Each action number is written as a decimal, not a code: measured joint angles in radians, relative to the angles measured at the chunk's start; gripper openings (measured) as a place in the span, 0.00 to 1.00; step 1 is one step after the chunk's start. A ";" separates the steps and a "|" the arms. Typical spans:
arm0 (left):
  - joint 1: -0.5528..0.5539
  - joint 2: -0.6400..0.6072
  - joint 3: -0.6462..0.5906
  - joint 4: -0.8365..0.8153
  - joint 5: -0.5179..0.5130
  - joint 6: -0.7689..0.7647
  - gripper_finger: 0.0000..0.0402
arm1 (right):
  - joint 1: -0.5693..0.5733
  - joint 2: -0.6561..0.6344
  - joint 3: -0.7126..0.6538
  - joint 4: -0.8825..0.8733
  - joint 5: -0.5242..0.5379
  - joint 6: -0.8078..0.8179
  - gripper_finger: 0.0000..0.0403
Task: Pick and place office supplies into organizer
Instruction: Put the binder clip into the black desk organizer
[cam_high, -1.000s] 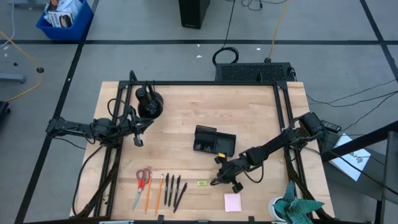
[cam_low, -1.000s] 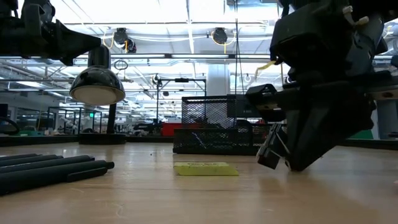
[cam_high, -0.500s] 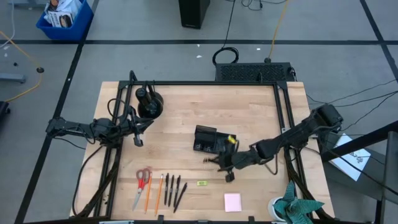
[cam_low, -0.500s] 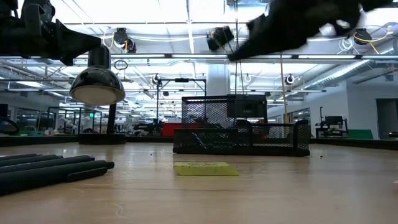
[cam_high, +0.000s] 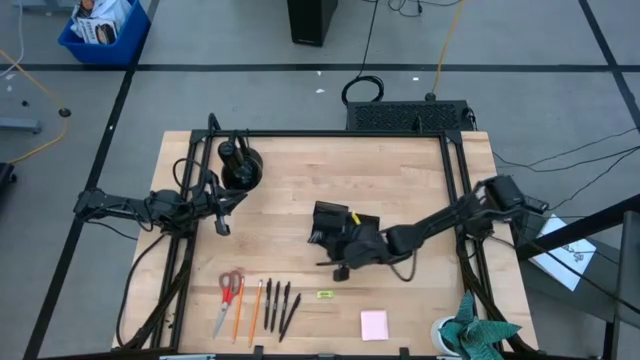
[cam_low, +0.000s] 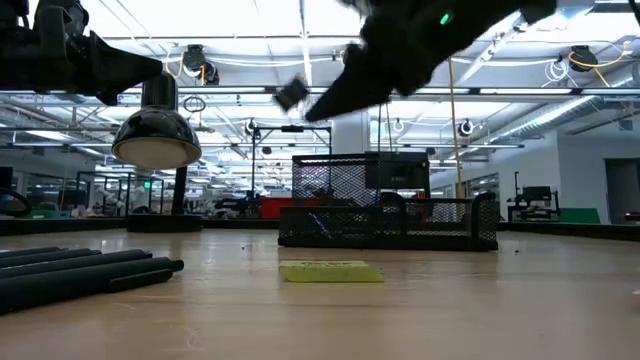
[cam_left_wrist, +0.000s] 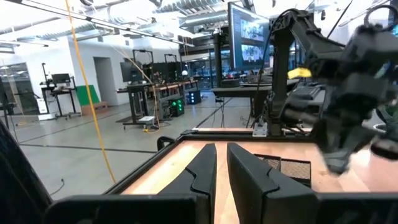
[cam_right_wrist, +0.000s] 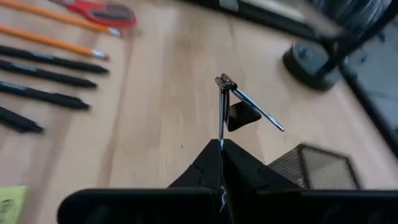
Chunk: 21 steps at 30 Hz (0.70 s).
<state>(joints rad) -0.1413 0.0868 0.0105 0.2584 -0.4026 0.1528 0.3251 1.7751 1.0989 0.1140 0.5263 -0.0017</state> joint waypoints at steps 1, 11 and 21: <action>0.000 0.000 0.000 -0.001 0.000 0.000 0.12 | -0.009 0.019 0.008 -0.014 0.001 0.022 0.00; 0.000 0.000 0.000 0.000 0.000 0.000 0.12 | -0.086 0.060 0.024 -0.172 -0.020 0.218 0.00; 0.000 0.000 0.000 0.000 0.000 0.000 0.12 | -0.109 0.060 0.024 -0.270 -0.112 0.287 0.00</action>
<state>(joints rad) -0.1417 0.0871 0.0107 0.2580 -0.4026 0.1528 0.2161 1.8351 1.1229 -0.1564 0.4143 0.2853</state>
